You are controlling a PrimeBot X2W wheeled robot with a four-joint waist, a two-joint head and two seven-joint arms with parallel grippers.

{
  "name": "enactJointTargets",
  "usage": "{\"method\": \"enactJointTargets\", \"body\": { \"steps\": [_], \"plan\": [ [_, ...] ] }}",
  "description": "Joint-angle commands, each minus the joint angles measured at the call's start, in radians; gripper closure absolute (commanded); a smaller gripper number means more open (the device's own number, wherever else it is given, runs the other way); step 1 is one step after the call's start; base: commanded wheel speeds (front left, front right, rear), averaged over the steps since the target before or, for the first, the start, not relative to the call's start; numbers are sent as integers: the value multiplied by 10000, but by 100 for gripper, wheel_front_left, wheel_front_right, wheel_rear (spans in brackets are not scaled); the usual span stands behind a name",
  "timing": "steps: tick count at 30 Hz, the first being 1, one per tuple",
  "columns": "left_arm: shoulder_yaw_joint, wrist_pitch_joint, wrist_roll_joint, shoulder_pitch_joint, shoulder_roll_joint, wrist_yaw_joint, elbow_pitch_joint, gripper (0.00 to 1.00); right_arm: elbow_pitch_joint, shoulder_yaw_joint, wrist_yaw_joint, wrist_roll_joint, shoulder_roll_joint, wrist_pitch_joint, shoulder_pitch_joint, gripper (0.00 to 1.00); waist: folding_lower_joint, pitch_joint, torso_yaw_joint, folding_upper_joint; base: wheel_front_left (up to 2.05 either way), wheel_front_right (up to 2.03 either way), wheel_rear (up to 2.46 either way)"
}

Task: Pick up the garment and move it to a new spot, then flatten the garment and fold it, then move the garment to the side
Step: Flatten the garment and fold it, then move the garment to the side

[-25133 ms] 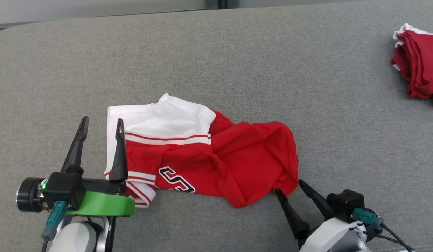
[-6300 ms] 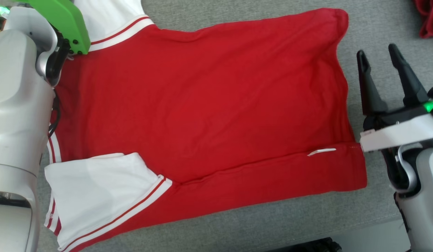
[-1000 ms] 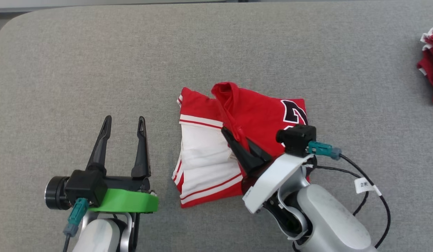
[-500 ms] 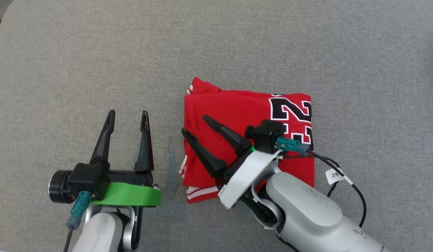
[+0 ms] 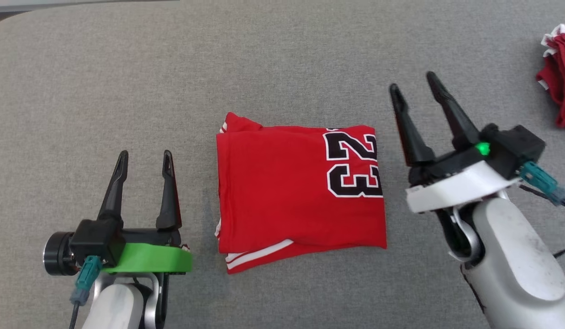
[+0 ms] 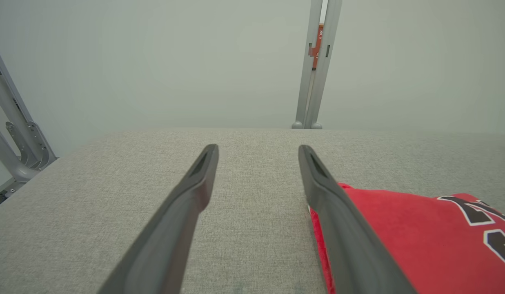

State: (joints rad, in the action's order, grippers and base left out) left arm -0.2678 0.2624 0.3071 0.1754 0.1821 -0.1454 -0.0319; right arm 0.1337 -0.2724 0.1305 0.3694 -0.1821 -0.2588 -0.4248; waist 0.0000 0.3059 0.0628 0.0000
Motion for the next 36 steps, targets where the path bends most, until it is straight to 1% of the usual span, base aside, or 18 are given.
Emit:
{"method": "enactJointTargets", "body": {
  "steps": [1,4,6,11,15,21,28,36],
  "plan": [
    [72,26,0,-143,129,-56,8,0,-191,338,4,-166,-77,-49,459,0,0,-244,-263,0,0,0,0],
    [196,25,72,-267,226,-92,11,0,-675,1302,2,-475,-264,138,1294,0,0,-426,-436,0,0,0,0],
    [269,25,99,-339,319,-128,3,0,-1009,1722,4,-587,-258,288,1831,0,0,-586,-506,0,0,0,0],
    [399,25,172,-667,449,-121,-41,0,-1731,2269,4,-826,-175,690,3026,0,0,-1120,-587,0,0,0,0],
    [434,23,208,-1027,540,-125,-50,0,-2285,2399,4,-925,-44,1011,3816,0,0,-1529,-668,0,0,0,0],
    [283,-62,243,-1536,638,-114,-117,0,-2704,2413,4,-946,29,1327,4547,0,0,-2020,-765,0,0,0,0],
    [171,-93,314,-2047,623,-153,-267,0,-2896,2537,4,-938,151,1582,5242,0,0,-2580,-716,0,0,0,0],
    [128,-92,407,-2229,610,-175,-292,0,-2995,2586,4,-868,164,1756,5602,0,0,-2778,-670,0,0,0,0]
  ]
}}
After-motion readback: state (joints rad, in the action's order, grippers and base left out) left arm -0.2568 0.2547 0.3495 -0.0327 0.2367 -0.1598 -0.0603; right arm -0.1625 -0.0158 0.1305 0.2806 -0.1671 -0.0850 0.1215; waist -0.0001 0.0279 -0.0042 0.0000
